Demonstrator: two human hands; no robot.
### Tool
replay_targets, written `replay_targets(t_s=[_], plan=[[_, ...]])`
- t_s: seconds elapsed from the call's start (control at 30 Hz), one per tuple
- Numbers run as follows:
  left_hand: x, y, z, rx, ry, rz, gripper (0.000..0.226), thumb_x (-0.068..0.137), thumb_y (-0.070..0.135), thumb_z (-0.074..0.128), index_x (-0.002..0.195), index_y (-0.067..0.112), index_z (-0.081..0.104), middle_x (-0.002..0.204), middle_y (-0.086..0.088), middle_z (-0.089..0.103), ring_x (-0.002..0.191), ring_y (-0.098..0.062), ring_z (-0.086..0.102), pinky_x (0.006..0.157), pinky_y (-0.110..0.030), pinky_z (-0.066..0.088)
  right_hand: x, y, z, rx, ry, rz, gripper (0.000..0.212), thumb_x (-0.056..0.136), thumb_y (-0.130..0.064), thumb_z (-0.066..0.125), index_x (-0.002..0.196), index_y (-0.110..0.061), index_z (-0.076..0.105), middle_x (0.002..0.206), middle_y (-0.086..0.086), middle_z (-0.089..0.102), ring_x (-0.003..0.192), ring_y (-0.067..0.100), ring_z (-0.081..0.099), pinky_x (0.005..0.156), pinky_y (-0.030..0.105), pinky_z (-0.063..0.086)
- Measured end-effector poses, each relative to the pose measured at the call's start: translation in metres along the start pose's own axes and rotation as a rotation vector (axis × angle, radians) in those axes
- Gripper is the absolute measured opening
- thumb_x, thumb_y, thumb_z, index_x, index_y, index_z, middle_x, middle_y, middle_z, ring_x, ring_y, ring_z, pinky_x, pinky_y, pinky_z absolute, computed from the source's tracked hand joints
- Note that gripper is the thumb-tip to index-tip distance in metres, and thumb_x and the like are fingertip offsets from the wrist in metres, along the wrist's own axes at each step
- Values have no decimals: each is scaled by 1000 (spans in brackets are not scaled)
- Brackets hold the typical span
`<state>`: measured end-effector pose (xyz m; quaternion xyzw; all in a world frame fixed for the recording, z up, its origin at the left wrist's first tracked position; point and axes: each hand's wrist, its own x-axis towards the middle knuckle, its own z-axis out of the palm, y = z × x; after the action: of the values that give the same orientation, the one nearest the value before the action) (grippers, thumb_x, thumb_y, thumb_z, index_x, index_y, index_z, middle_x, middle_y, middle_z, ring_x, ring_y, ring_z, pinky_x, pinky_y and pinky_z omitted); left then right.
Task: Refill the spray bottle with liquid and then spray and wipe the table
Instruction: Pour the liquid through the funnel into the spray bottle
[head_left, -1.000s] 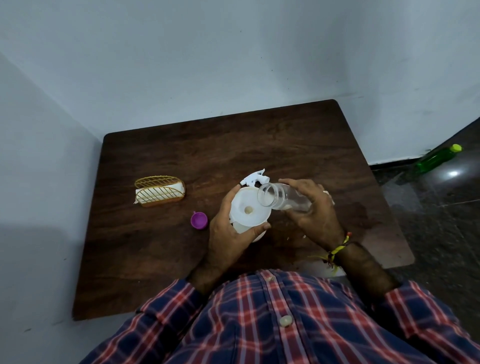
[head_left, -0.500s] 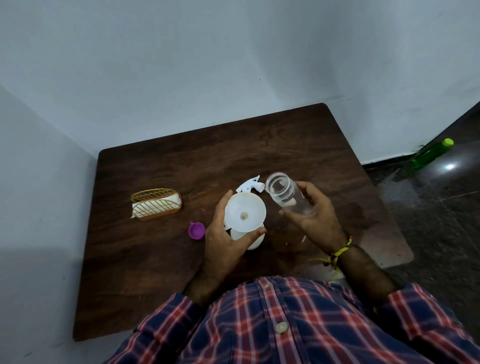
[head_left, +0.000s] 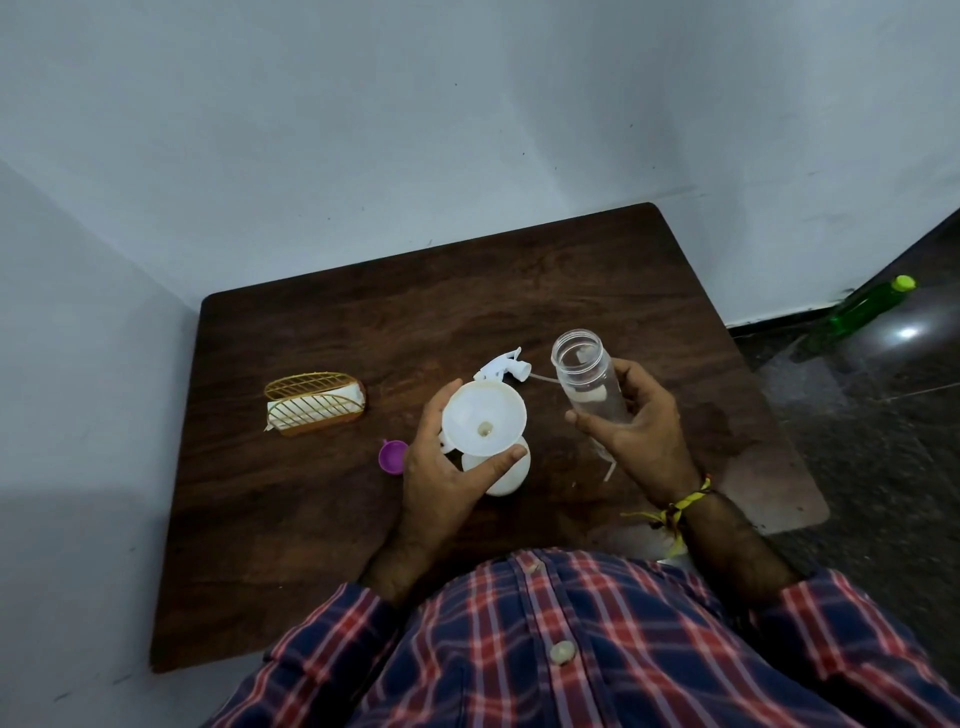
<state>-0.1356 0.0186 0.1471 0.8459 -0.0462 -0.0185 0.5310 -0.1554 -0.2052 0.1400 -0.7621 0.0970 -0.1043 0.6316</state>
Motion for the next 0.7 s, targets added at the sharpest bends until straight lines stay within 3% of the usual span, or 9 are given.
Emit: replay_targets(t_s=[0.1, 0.4, 0.7], plan=[[0, -2, 0, -7, -22, 2, 89, 63, 36, 90, 139, 22, 45, 138, 13, 52, 126, 2, 45, 98, -12, 43, 0, 0, 1, 4, 2, 2, 52, 72, -2, 87, 117, -13, 64, 112, -1, 72, 104, 15, 68, 87, 21, 55], [0, -4, 3, -11, 1, -11, 90, 63, 37, 89, 140, 24, 44, 137, 17, 50, 126, 6, 43, 97, -12, 41, -2, -2, 3, -1, 3, -1, 52, 72, -3, 87, 118, -13, 64, 112, -2, 72, 104, 14, 69, 86, 19, 54], [2, -3, 5, -14, -2, -28, 89, 62, 38, 89, 138, 27, 43, 131, 27, 48, 120, 19, 40, 90, 3, 35, -1, 0, 2, -18, 2, -15, 53, 72, -3, 87, 119, -9, 63, 114, 1, 71, 106, 15, 68, 87, 18, 54]])
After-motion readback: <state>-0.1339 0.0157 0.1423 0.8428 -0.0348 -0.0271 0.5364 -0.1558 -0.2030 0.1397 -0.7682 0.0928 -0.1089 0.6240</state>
